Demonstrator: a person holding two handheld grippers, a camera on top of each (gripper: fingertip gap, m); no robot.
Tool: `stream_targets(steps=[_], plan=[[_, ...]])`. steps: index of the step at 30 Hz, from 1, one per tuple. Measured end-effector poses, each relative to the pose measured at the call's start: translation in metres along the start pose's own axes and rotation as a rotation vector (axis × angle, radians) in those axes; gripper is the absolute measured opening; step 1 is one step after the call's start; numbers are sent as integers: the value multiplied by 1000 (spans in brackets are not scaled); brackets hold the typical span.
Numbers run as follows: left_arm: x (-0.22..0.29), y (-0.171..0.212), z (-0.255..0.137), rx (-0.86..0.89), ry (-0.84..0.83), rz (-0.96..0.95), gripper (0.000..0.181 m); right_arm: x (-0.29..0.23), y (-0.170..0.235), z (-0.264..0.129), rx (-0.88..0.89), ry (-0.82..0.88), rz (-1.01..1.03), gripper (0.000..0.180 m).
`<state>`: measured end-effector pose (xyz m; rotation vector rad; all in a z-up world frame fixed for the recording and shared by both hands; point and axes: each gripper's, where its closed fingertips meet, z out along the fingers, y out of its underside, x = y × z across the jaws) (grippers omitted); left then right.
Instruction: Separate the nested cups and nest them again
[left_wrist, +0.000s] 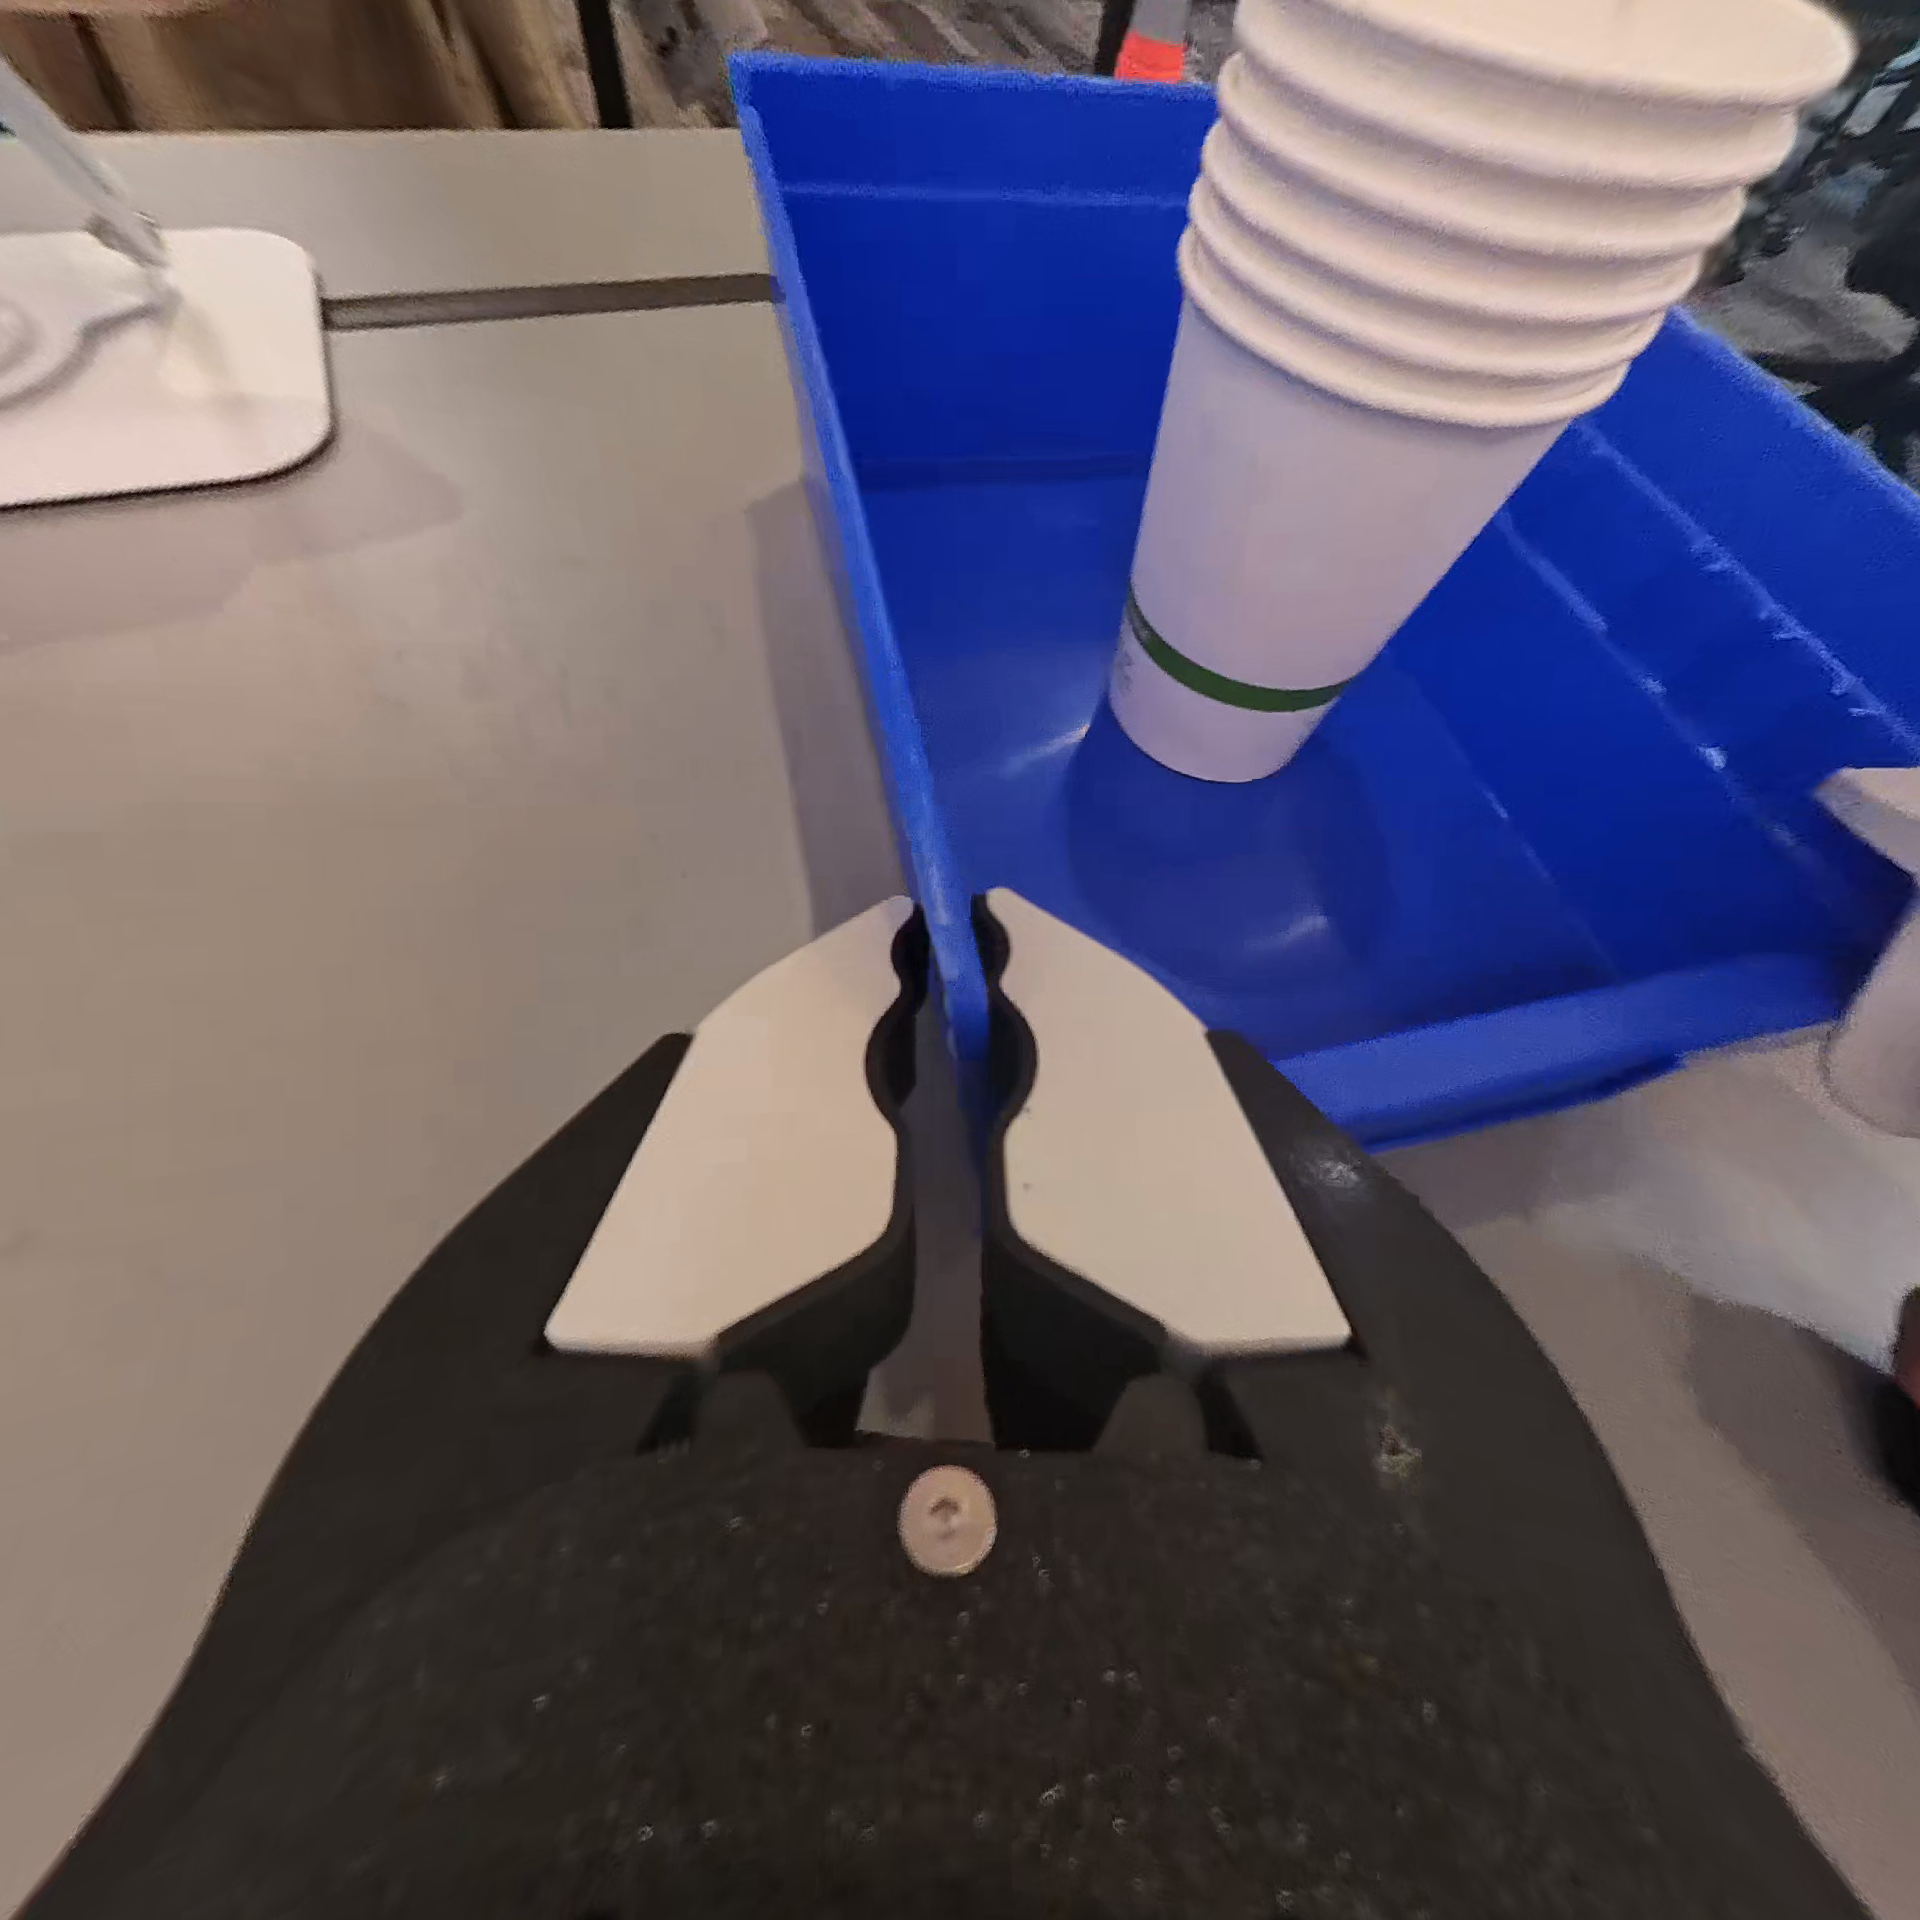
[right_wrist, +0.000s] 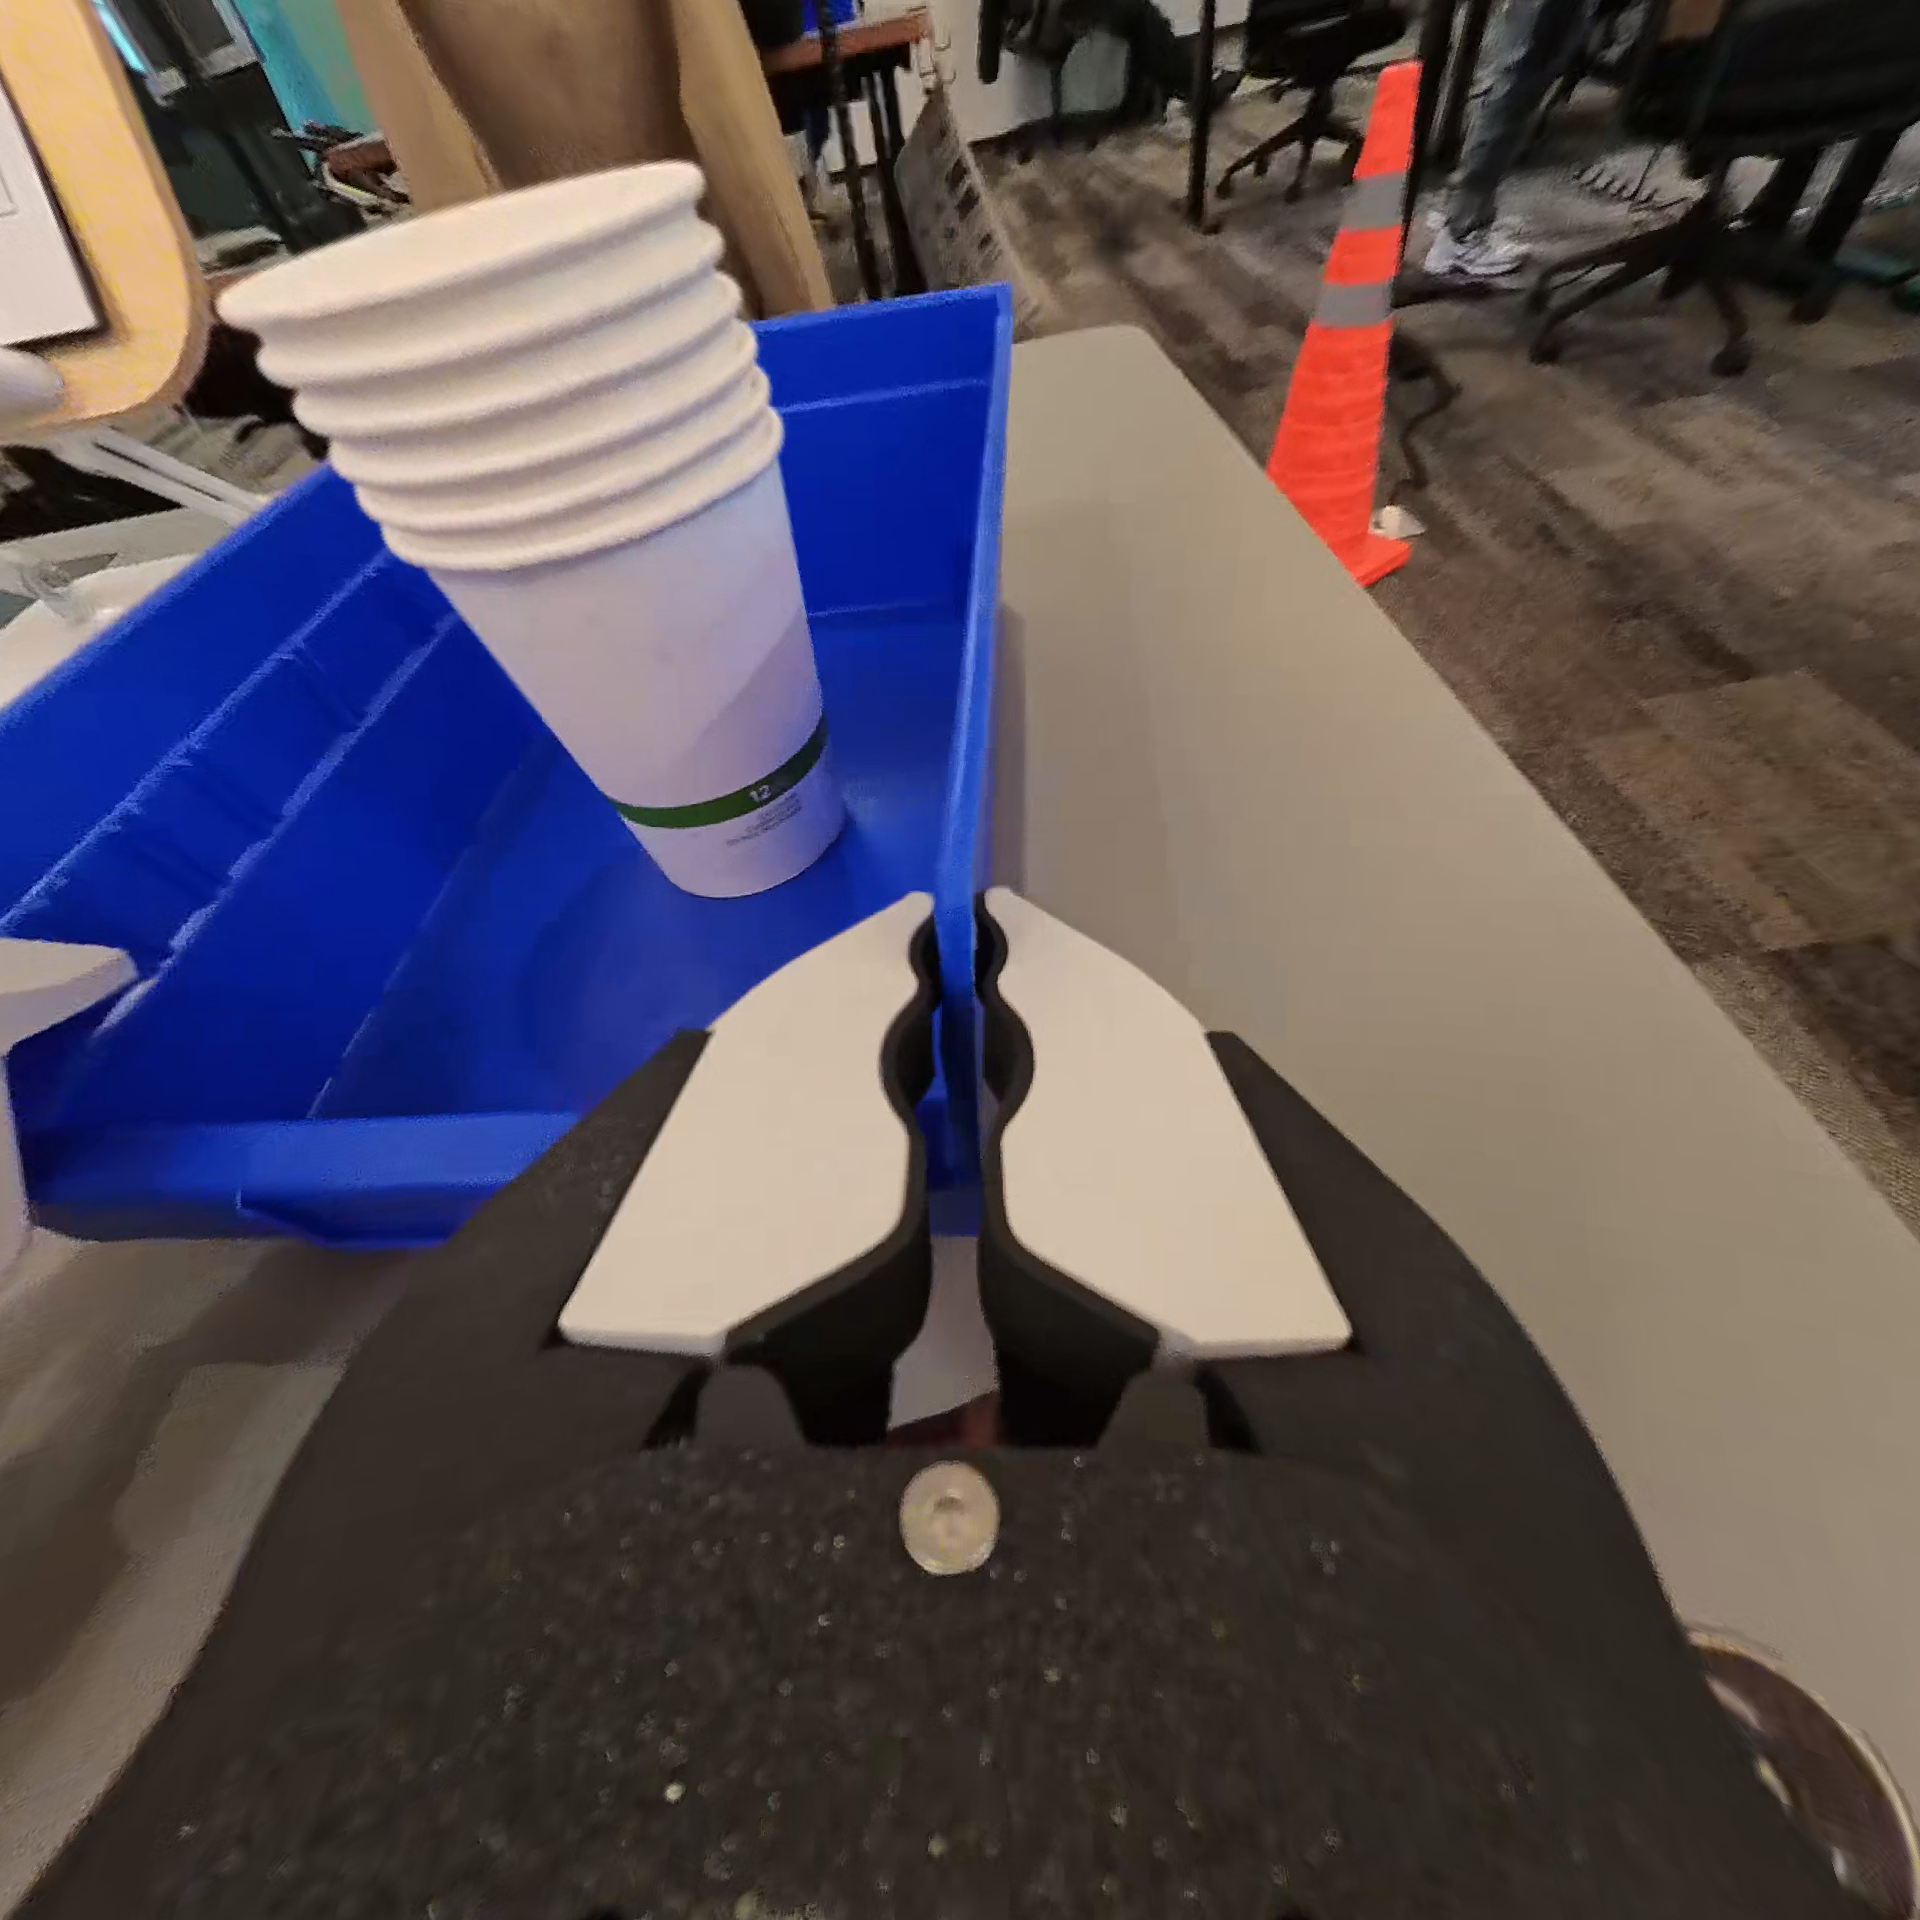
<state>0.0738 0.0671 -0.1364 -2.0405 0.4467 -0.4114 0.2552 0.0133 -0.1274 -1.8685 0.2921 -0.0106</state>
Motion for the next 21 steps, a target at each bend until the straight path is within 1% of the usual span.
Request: stream_targets(steps=[3, 5, 8, 10, 14, 17, 21], plan=[[-9, 2, -11, 23, -49, 49, 3, -11, -1, -14, 57, 56, -9, 3], [-17, 0, -24, 63, -65, 73, 3, -23, -1, -24, 97, 56, 25, 3], [-36, -6, -47, 80, -79, 83, 3, -51, 1, -35, 111, 37, 52, 3], [-57, -10, -64, 81, -97, 82, 3, -78, 2, -40, 113, 5, 71, 3], [-114, -8, -104, 95, -160, 64, 3, -146, 2, -49, 135, -72, 17, 3], [-161, 5, -137, 111, -230, 39, 3, -201, 13, -51, 120, -141, -33, 3], [-214, 33, -170, 72, -295, 4, 3, -260, 38, -48, 39, -241, -74, 3]])
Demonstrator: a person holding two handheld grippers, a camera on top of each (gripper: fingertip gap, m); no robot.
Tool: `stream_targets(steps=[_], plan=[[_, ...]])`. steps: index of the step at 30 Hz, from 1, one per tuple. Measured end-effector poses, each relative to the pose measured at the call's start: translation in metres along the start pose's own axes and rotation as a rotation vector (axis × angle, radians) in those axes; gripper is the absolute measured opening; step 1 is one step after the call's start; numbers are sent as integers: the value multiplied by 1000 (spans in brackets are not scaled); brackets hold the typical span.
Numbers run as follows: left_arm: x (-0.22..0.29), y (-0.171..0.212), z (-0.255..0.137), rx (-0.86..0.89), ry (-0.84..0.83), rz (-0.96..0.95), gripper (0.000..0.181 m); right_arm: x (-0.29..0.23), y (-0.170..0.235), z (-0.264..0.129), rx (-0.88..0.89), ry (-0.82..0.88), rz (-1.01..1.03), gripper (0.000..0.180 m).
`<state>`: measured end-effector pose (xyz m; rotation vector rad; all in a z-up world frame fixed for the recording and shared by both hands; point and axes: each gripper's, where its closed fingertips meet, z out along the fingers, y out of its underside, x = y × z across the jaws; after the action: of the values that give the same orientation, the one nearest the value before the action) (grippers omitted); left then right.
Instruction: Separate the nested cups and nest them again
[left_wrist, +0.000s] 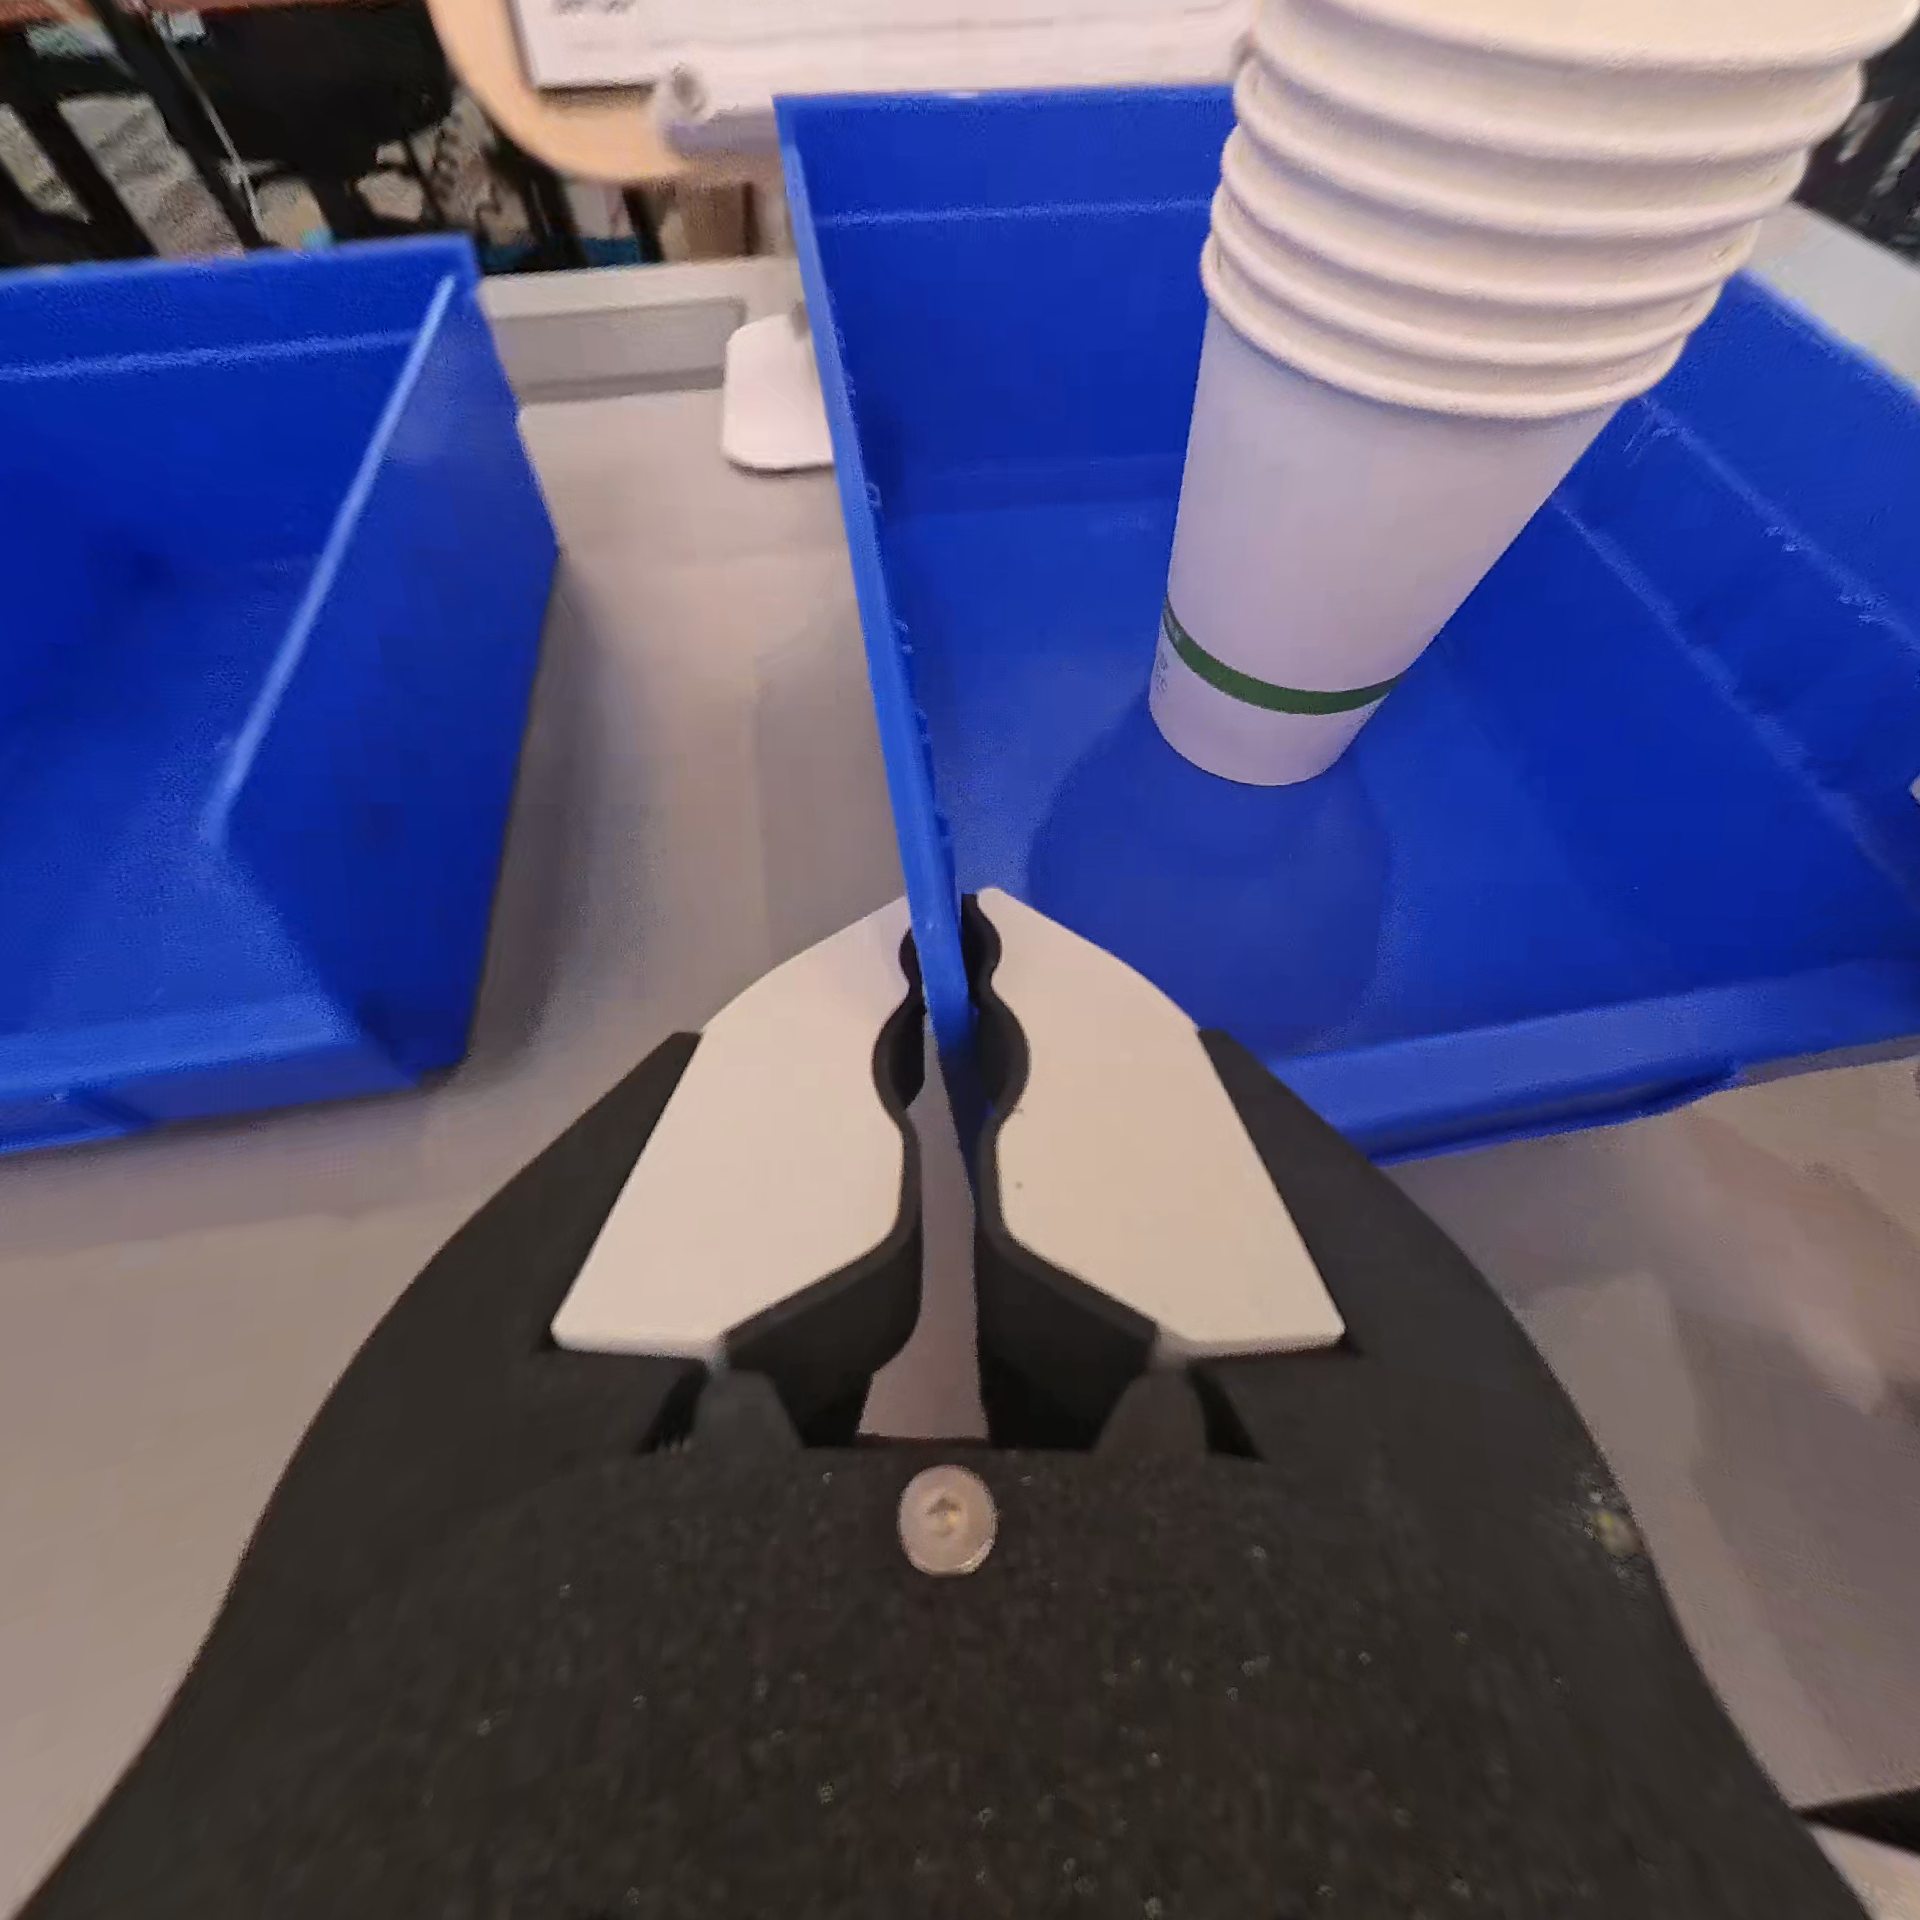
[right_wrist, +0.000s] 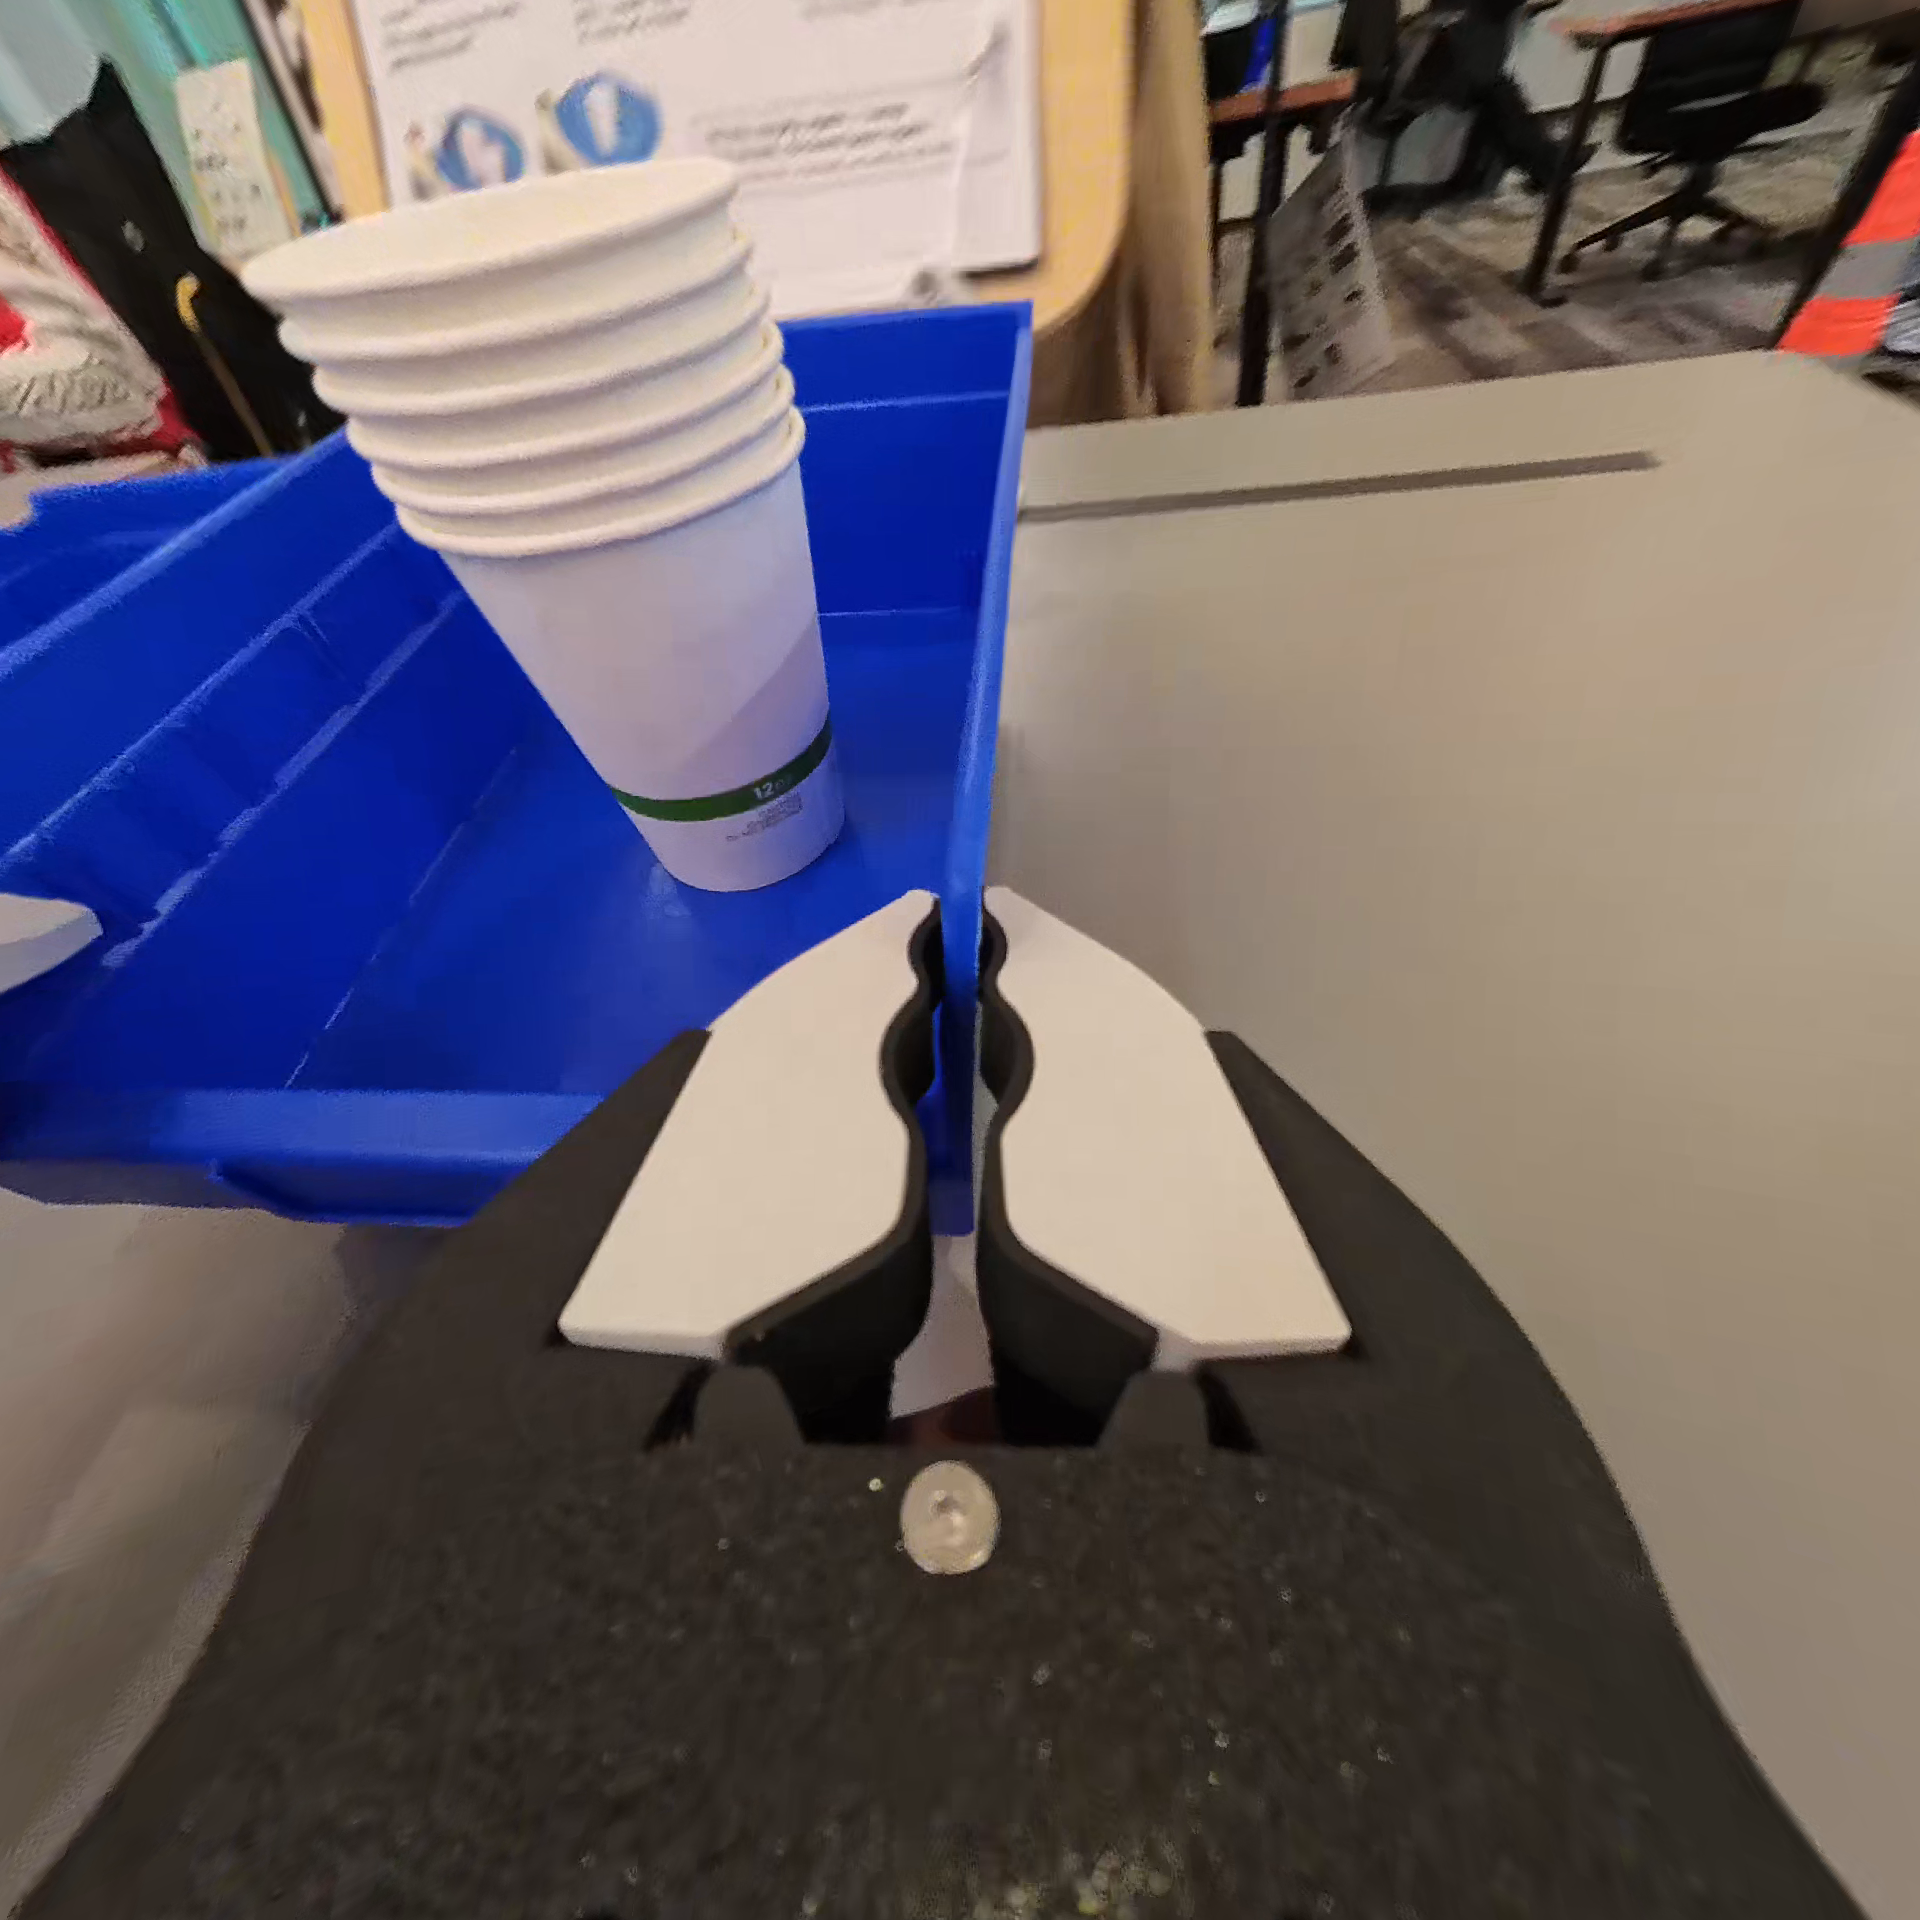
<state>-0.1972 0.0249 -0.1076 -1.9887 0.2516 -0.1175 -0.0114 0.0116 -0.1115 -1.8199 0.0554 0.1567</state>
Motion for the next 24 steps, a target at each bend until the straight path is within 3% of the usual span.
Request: stream_targets(steps=[7, 10, 13, 17, 20, 24], plan=[[-38, 28, 4, -51, 2, -54, 3, -32, 19, 9, -85, -51, -21, 4], [-37, 27, 5, -31, 31, -69, 7, -37, 20, 7, -97, -119, -29, 16], [-33, 36, -6, -24, 119, -141, 46, -29, 18, -9, -94, -162, -56, 47], [-46, 51, -47, -6, 235, -260, 51, -18, 5, -57, -29, -306, -92, 50], [-97, 53, -70, 47, 166, -282, 57, -2, 7, -87, 17, -380, -173, 48], [-214, 41, -66, 81, -73, -265, 68, 26, 0, -105, 129, -368, -139, 37]])
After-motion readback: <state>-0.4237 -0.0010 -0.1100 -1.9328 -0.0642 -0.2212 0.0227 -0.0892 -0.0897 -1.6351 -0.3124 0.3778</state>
